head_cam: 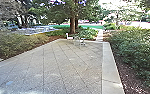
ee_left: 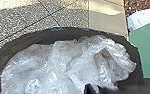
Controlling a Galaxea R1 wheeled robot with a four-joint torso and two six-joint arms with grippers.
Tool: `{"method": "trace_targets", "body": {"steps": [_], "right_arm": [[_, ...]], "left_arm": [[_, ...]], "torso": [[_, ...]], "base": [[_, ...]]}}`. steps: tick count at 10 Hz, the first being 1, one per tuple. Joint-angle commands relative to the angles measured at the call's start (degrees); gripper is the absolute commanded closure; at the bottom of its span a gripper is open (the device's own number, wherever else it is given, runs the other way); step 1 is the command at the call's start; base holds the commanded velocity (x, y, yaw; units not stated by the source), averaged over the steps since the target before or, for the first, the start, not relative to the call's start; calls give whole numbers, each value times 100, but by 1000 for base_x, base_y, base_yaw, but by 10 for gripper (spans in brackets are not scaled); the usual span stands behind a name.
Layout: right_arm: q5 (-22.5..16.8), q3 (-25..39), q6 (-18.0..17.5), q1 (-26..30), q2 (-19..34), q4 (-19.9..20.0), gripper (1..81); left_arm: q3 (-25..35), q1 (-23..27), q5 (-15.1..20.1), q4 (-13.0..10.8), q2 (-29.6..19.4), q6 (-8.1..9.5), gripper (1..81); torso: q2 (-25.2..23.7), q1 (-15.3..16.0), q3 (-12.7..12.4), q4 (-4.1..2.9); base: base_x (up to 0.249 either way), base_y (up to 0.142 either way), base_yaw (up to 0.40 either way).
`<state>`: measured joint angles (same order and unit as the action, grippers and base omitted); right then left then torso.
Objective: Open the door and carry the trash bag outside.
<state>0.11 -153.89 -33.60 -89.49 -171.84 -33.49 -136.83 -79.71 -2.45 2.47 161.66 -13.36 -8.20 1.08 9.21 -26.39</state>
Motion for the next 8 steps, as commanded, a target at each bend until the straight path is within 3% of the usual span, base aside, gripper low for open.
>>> {"method": "trace_targets", "body": {"steps": [1, 2, 3, 5, 8], "right_arm": [[-257, 18, 2, 234, -11, -9, 10], [-248, 18, 2, 225, -20, 0, 10], [-248, 45, 2, 216, -20, 0, 10], [-257, 45, -6, 199, -37, 9, 10], [-248, 36, -6, 182, -37, 35, 10]], "left_arm": [[622, 891, 570, 403, -582, 18, 811], [973, 1180, 737, 579, -898, 18, 811], [1167, 1461, 895, 728, -1126, 18, 811], [1237, 2024, 1300, 974, -1373, 18, 811], [1220, 2763, 1853, 1291, -1487, 18, 811]], "torso": [[0, 0, 0, 22], [0, 0, 0, -85], [0, 0, -2, -120], [0, 0, 456, -122], [0, -2, 850, -122]], "base": [[0, 0, 0], [0, 0, 0], [0, 0, 0], [0, 0, 0], [0, 0, 0]]}}
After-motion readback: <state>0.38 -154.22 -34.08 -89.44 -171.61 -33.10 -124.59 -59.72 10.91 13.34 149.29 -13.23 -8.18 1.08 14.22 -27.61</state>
